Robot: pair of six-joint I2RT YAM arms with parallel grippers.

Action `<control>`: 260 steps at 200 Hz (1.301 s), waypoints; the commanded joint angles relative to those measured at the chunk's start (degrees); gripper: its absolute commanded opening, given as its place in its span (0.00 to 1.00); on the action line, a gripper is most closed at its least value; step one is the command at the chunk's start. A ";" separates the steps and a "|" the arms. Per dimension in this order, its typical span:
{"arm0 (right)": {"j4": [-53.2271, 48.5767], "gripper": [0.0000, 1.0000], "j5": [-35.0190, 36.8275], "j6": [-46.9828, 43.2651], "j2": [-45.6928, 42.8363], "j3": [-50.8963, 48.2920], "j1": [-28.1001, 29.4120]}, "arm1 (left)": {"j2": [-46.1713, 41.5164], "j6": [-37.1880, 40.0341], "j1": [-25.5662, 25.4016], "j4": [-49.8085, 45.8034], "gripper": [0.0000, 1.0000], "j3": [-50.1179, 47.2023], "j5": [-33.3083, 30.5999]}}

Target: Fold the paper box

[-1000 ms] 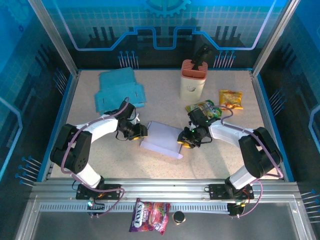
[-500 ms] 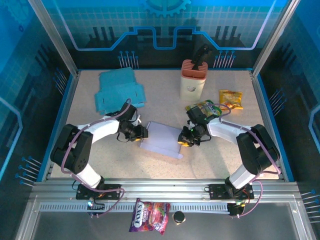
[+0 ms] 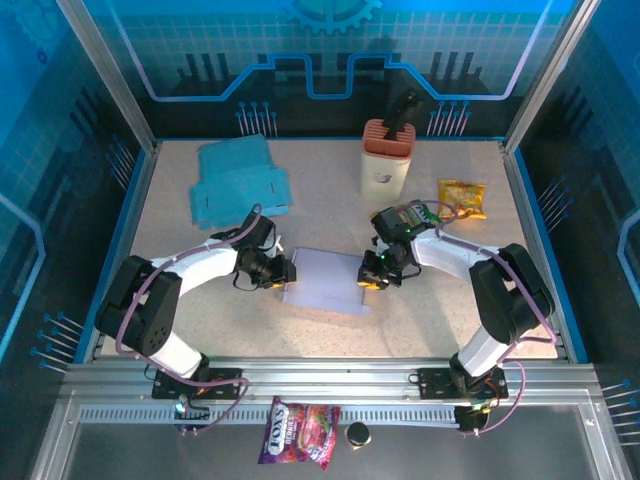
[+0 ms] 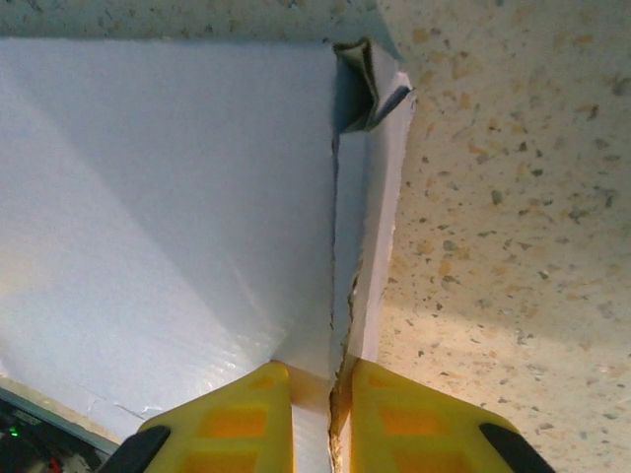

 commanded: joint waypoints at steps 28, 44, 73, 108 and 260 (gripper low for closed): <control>-3.77 0.19 3.32 -3.70 1.47 0.51 -1.40 | -2.36 -1.96 -0.60 0.03 0.26 -0.97 1.17; -3.60 0.21 2.55 -4.20 0.94 0.08 -1.89 | -2.18 -2.06 -0.56 0.07 0.26 -0.97 1.20; -2.14 0.38 0.79 -4.93 -0.83 -1.25 -3.56 | -2.27 -2.31 -0.60 0.59 0.25 -1.46 1.00; 1.18 0.56 -2.67 -5.41 -2.23 -3.64 -6.09 | -2.91 -2.67 -0.57 1.69 0.25 -2.54 0.69; 7.02 0.71 -7.52 -6.01 -8.04 -7.79 -8.33 | -5.04 -2.83 1.19 -1.16 0.43 2.15 1.77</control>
